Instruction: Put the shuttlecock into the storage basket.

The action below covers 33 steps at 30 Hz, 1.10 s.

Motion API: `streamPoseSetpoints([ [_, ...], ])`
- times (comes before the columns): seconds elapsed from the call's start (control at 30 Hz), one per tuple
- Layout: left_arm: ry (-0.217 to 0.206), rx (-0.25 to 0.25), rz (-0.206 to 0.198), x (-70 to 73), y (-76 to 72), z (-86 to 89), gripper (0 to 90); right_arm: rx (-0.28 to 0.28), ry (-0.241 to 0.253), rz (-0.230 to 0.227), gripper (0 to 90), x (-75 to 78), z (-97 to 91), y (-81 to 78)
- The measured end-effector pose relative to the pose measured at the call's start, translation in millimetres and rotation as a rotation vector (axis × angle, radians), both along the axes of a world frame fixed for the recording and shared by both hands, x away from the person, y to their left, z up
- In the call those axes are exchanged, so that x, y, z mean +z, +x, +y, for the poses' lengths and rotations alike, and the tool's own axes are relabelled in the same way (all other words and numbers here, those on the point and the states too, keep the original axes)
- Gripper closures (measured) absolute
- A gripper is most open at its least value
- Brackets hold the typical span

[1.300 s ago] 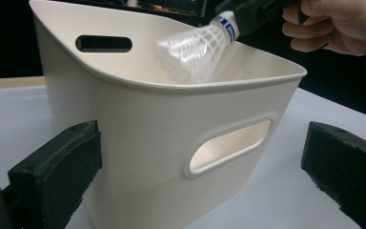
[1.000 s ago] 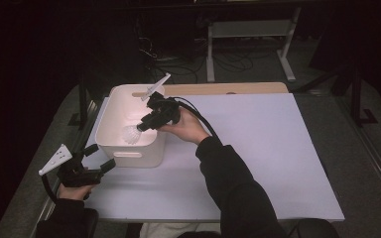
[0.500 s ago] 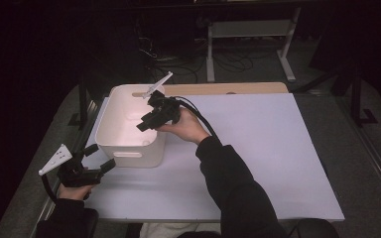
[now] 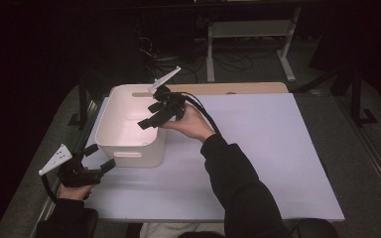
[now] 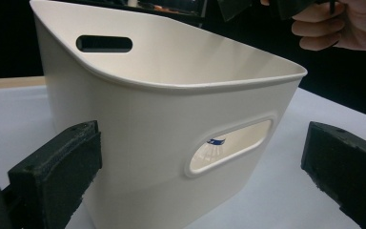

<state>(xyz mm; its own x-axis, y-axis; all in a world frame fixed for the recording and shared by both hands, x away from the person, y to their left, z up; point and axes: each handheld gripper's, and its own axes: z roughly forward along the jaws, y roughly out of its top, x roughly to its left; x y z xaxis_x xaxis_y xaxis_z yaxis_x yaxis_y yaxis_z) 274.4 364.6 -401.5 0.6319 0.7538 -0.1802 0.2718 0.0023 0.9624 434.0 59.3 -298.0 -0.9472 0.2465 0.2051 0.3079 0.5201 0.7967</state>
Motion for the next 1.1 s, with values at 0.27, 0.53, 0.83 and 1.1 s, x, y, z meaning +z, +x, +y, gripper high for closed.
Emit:
streamPoseSetpoints([
  [0.27,0.002,-0.001,-0.002,0.2,-0.2,0.2,0.0,-0.042,0.015,-0.056,6.6,9.2,-16.2,-2.0],
  [0.53,0.000,0.001,0.000,0.0,0.1,-0.5,0.0,-0.099,0.017,-0.079,0.0,13.1,-37.9,-2.3],
  [0.83,0.003,0.003,0.002,0.0,0.3,-0.2,0.0,-0.139,0.050,-0.088,0.0,17.1,-67.7,-3.3],
  [1.1,0.009,0.002,0.001,0.2,0.2,-1.3,0.0,-0.181,0.066,-0.086,0.0,10.3,-94.8,-4.8],
])
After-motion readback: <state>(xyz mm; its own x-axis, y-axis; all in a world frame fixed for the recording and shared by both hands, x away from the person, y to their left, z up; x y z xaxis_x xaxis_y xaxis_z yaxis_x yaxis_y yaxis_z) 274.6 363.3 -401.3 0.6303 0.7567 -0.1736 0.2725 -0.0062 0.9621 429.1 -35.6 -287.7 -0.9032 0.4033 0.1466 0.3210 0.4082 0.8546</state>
